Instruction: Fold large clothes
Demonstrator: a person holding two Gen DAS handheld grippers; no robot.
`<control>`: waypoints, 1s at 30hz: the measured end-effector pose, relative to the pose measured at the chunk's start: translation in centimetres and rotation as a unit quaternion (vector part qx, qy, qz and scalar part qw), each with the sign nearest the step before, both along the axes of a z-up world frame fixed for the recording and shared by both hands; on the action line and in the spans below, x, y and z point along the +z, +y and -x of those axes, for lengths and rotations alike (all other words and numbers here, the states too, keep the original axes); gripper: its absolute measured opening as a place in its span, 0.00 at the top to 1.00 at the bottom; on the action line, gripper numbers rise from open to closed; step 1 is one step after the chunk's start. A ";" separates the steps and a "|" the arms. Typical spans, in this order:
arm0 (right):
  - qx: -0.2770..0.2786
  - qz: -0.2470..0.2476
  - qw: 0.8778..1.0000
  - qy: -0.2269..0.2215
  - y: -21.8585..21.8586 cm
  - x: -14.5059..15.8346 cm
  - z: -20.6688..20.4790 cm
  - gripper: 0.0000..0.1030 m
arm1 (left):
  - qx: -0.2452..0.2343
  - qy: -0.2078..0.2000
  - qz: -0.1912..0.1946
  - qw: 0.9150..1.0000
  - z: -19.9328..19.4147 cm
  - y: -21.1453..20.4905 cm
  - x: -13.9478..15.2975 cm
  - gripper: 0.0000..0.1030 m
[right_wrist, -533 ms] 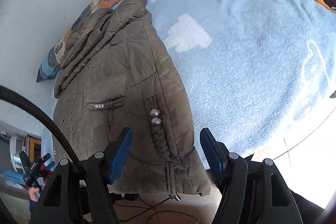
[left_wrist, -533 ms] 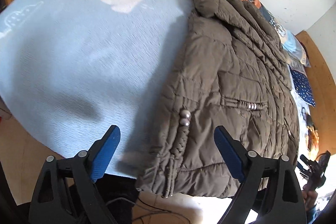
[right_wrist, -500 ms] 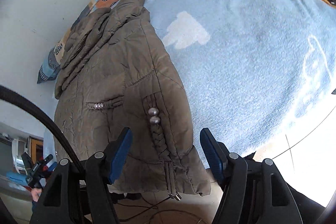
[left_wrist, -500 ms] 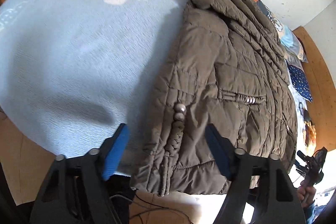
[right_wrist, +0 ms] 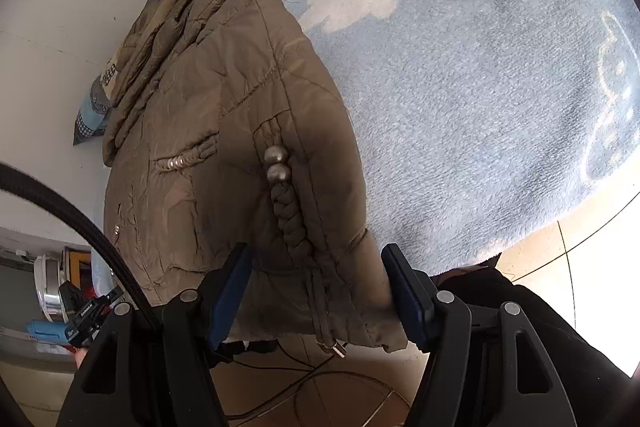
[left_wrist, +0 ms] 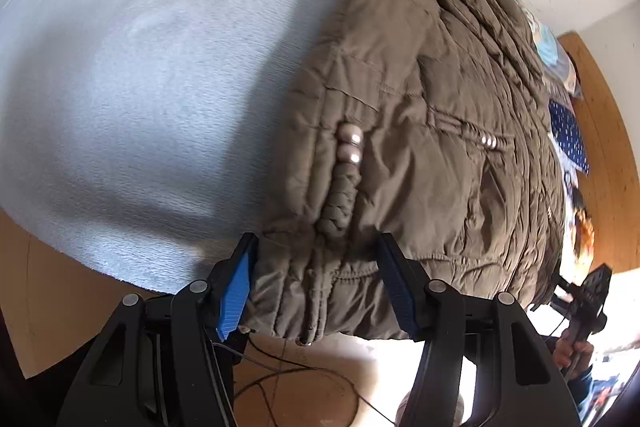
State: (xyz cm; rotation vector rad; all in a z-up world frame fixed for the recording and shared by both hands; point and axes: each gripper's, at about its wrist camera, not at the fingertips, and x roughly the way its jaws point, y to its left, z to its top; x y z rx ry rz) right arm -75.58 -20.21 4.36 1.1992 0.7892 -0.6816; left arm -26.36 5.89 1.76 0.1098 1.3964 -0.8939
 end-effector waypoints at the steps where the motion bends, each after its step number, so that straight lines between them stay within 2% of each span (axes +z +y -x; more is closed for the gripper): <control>1: 0.005 -0.001 1.000 0.002 0.1 -0.1 -0.2 0.31 | -0.004 -0.003 -0.001 1.000 0.2 -0.3 0.0 0.42; 7: 0.014 -0.009 1.000 0.008 0.3 -0.8 -0.5 0.31 | -0.015 -0.030 -0.016 0.999 1.3 -0.8 0.0 0.42; 9: 0.017 -0.015 0.999 0.023 0.4 -1.3 -0.4 0.31 | -0.012 -0.042 -0.026 0.999 1.6 -0.9 -0.1 0.37; 14: 0.022 -0.015 0.999 0.025 0.2 -1.8 -0.9 0.33 | 0.012 -0.031 -0.025 0.999 1.5 -0.7 -0.8 0.34; 15: 0.031 -0.016 0.999 0.022 0.3 -1.7 -1.2 0.43 | 0.012 -0.029 -0.022 0.999 1.5 -0.6 -0.8 0.35; 16: 0.044 -0.012 0.999 0.022 0.6 -1.6 -1.7 0.49 | 0.013 -0.027 -0.020 0.999 1.5 -0.5 -0.8 0.37; 18: 0.058 0.003 0.998 0.033 1.0 -1.3 -2.4 0.72 | 0.015 -0.015 -0.006 1.000 1.3 0.0 -0.8 0.49; 19: 0.060 0.006 0.998 0.034 1.1 -1.1 -2.6 0.75 | 0.015 -0.014 -0.003 1.000 1.3 0.4 -0.8 0.54; 20: 0.060 0.008 0.998 0.032 1.2 -1.0 -2.6 0.78 | 0.016 -0.014 -0.001 1.000 1.3 0.7 -0.8 0.54; 23: 0.059 0.009 0.998 0.033 1.1 -1.1 -2.9 0.78 | 0.023 -0.007 0.000 1.000 1.2 0.9 -1.0 0.54; 24: 0.060 0.009 0.998 0.035 1.1 -1.2 -3.0 0.73 | 0.026 -0.004 -0.001 1.000 1.1 1.0 -1.1 0.51; 25: 0.061 0.008 0.997 0.038 1.0 -1.3 -3.1 0.69 | 0.031 -0.003 -0.006 1.000 1.0 1.1 -1.3 0.41; 27: 0.064 0.003 0.997 0.043 0.8 -1.5 -3.0 0.53 | 0.043 0.002 -0.017 0.999 0.8 1.1 -1.8 0.32; 30: 0.072 -0.002 0.996 0.050 0.7 -2.1 -3.4 0.48 | 0.044 0.004 -0.016 0.999 0.6 1.2 -2.0 0.31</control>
